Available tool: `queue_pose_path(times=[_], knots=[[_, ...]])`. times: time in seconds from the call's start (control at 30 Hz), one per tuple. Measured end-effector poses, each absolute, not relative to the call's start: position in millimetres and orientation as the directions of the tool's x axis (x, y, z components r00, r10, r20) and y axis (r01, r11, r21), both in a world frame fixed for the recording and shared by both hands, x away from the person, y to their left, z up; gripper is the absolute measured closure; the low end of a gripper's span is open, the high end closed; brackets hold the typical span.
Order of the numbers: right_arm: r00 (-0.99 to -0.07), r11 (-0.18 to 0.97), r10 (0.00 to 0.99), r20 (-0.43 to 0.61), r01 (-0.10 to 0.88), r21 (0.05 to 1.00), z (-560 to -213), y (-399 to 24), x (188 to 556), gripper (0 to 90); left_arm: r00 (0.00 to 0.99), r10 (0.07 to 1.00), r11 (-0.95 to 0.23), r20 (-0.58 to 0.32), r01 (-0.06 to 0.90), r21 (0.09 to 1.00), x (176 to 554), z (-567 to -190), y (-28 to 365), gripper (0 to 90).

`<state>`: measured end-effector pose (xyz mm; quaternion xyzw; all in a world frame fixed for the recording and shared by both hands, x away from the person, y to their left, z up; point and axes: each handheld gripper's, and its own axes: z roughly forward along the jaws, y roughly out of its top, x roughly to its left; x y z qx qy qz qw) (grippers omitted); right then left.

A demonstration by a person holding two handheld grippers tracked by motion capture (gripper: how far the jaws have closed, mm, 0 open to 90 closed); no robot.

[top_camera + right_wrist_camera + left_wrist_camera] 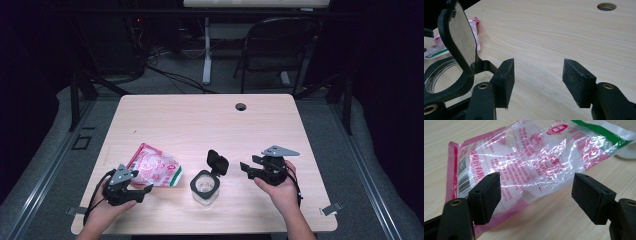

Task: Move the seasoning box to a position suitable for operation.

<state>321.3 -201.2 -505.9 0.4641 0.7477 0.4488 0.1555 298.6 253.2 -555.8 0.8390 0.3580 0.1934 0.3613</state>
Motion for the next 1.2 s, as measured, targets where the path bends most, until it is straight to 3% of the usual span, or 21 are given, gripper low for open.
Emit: queue_pose_path(times=[0.07, 0.3, 0.73, 1.2], knots=[[-0.519, 0.151, 0.832, 0.197, 0.554, 0.819, -505.7, -203.2, 321.2, 43.1, 0.672, 0.733, -0.507, 0.103, 0.440, 0.741, 297.6, -556.6, 249.9, 22.5], [-0.509, 0.131, 0.834, 0.214, 0.559, 0.819, -506.6, -204.2, 321.2, 43.1, 0.695, 0.714, -0.527, 0.081, 0.458, 0.716, 297.4, -559.5, 253.7, 21.5], [-0.515, 0.124, 0.830, 0.217, 0.549, 0.827, -507.7, -201.4, 320.8, 43.3, 0.683, 0.699, -0.605, 0.210, 0.408, 0.684, 305.2, -573.1, 233.6, 21.1], [-0.463, 0.043, 0.848, 0.257, 0.544, 0.838, -508.4, -213.5, 317.5, 45.5, 0.631, 0.733, -0.594, 0.253, 0.413, 0.690, 319.0, -578.9, 230.9, 31.2]])
